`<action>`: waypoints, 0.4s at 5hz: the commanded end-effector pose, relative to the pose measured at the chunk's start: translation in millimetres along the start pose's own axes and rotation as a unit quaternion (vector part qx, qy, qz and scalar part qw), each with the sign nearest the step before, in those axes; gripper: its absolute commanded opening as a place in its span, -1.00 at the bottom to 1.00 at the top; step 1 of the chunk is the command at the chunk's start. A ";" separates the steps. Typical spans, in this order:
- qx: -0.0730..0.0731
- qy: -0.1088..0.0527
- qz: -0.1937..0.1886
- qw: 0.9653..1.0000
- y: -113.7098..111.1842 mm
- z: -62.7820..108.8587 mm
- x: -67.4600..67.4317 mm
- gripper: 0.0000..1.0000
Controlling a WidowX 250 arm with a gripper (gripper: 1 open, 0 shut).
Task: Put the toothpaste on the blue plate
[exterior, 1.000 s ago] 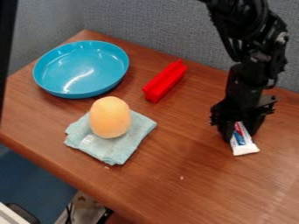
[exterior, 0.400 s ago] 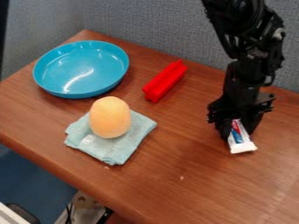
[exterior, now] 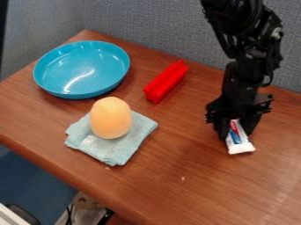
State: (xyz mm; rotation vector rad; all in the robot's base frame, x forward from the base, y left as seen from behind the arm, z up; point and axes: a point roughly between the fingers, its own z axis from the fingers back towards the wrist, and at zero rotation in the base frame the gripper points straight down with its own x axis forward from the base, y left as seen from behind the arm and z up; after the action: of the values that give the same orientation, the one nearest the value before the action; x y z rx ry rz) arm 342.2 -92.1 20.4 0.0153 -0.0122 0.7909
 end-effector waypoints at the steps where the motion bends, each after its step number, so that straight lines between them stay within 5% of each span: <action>1: -0.043 -0.024 0.006 0.999 -3.0 38.4 11.1 -1.00; 2: -0.043 -0.023 0.006 0.999 0.0 42.2 12.2 -1.00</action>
State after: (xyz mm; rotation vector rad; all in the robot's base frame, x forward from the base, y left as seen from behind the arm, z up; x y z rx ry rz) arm 342.6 -86.5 28.8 0.0067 -0.0130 0.7909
